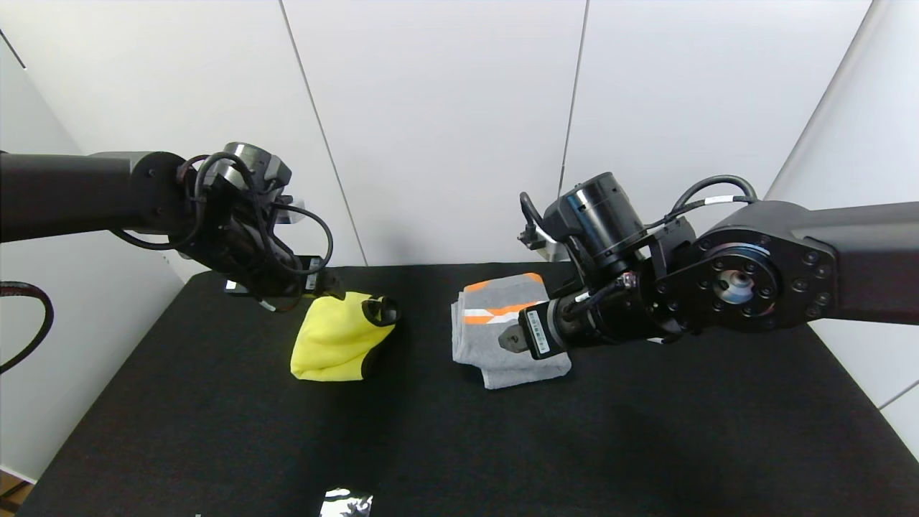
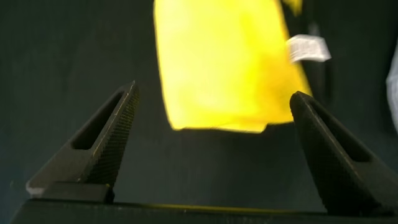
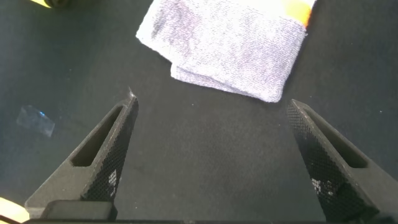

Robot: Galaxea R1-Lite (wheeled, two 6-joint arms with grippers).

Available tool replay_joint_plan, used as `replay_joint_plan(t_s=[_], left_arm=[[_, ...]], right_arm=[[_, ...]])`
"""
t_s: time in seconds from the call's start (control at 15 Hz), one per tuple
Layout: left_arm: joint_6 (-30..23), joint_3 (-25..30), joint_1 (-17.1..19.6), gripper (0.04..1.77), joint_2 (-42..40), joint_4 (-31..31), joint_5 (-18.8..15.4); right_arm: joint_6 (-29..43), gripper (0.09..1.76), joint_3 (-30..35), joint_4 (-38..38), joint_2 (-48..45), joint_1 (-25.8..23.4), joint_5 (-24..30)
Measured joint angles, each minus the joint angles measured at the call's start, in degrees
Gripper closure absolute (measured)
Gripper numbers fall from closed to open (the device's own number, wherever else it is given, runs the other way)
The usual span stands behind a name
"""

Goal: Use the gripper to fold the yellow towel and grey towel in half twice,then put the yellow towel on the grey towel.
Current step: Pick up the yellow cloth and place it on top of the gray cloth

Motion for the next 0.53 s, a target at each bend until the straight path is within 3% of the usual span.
replay_joint_plan(t_s=[0.2,0.53], left_arm=[[0.0,-0.6,0.8,0.09,0.1,4.5,1.2],[0.0,-0.7,1.1,0.09,0.4,4.8,1.5]], right_arm=[[0.0,0.14,0.0,0.0,0.1,0.0,0.0],[0.0,0.14,0.0,0.0,0.1,0.0,0.0]])
